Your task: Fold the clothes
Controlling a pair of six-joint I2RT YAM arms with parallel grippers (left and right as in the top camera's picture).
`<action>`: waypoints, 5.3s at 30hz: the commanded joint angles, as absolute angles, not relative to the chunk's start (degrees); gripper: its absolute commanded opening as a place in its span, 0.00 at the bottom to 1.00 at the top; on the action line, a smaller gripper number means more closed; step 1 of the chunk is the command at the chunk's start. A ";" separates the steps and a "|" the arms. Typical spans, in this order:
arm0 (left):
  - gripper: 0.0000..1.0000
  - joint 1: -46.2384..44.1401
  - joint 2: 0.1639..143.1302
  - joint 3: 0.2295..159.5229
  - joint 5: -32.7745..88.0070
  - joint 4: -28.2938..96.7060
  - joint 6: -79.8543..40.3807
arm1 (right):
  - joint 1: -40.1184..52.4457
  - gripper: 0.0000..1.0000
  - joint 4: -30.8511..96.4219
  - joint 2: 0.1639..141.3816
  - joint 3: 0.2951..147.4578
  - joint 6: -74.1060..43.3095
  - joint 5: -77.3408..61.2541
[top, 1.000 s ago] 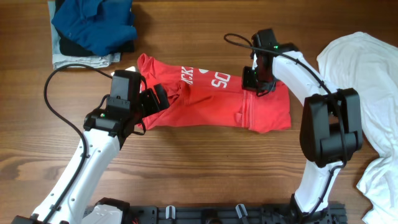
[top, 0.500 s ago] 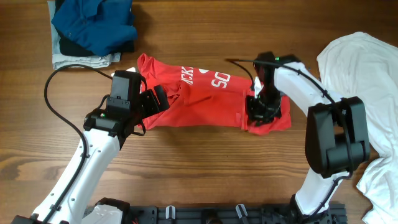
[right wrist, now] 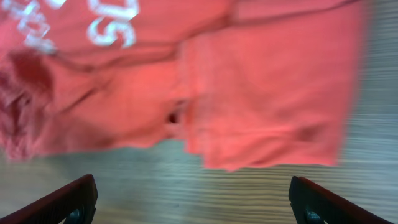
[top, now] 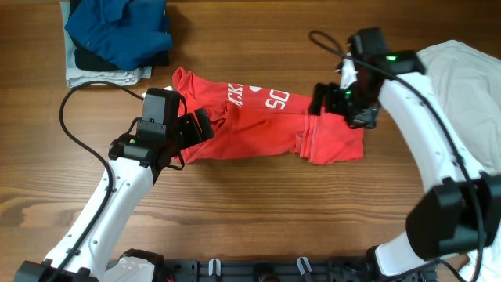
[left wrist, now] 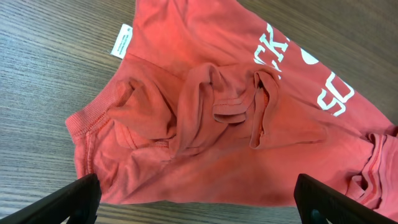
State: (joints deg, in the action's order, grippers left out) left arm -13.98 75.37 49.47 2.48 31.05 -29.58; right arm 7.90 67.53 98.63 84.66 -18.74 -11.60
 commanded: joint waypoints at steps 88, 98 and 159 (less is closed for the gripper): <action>1.00 -13.93 75.88 50.15 2.33 31.55 -28.71 | 12.47 0.04 53.95 103.70 76.38 -27.59 25.54; 1.00 -13.93 75.88 50.15 2.33 31.57 -28.71 | 26.74 0.13 49.78 113.89 76.40 -34.54 19.70; 1.00 -13.93 75.88 50.15 2.35 34.37 -28.73 | 7.14 0.22 40.03 103.68 66.72 -12.19 -39.22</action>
